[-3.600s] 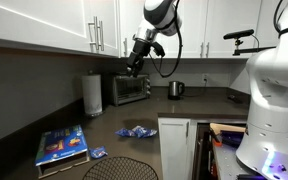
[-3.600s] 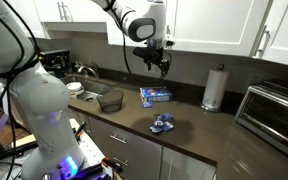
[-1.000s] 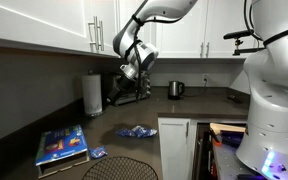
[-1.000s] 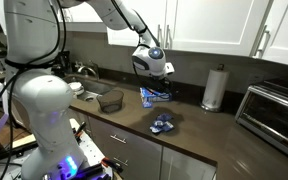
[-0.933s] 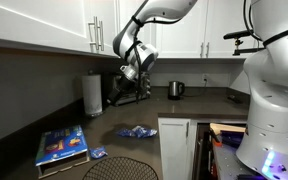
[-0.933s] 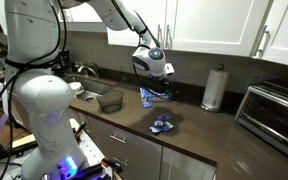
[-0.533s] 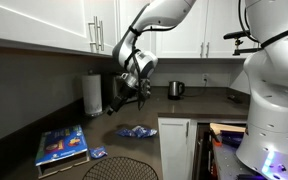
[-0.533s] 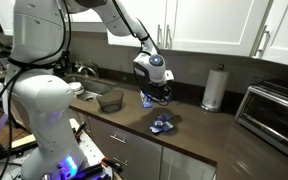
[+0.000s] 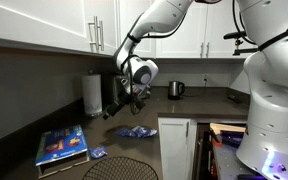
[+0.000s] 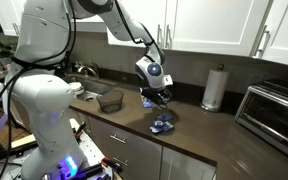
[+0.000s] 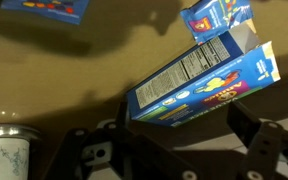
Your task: Push the blue box to the right
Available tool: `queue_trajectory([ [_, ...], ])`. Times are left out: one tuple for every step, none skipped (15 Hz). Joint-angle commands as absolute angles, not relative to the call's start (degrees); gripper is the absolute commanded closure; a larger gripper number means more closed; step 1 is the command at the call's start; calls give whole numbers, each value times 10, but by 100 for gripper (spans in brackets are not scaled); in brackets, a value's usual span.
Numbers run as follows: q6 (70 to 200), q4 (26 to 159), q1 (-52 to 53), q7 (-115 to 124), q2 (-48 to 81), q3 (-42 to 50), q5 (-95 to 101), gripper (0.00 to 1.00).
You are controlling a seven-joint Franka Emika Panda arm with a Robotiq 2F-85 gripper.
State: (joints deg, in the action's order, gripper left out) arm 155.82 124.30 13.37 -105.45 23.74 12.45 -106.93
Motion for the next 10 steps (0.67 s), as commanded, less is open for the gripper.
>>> queue_trajectory([
  [1535,1208,131,-1125,271,126,-1130,0],
  [1527,1200,130,-1128,277,127,-1134,0],
  [1520,1193,129,-1134,284,127,-1141,0],
  [1511,1185,128,-1137,290,128,-1145,0],
  [1501,1178,126,-1139,296,128,-1151,0],
  [1491,1171,125,-1143,302,129,-1159,0],
  [1480,1167,124,-1134,306,129,-1151,0],
  [1499,1184,133,-1109,292,130,-1131,0],
  [1497,1181,132,-1109,295,130,-1131,0],
  [1497,1181,133,-1109,297,130,-1131,0],
])
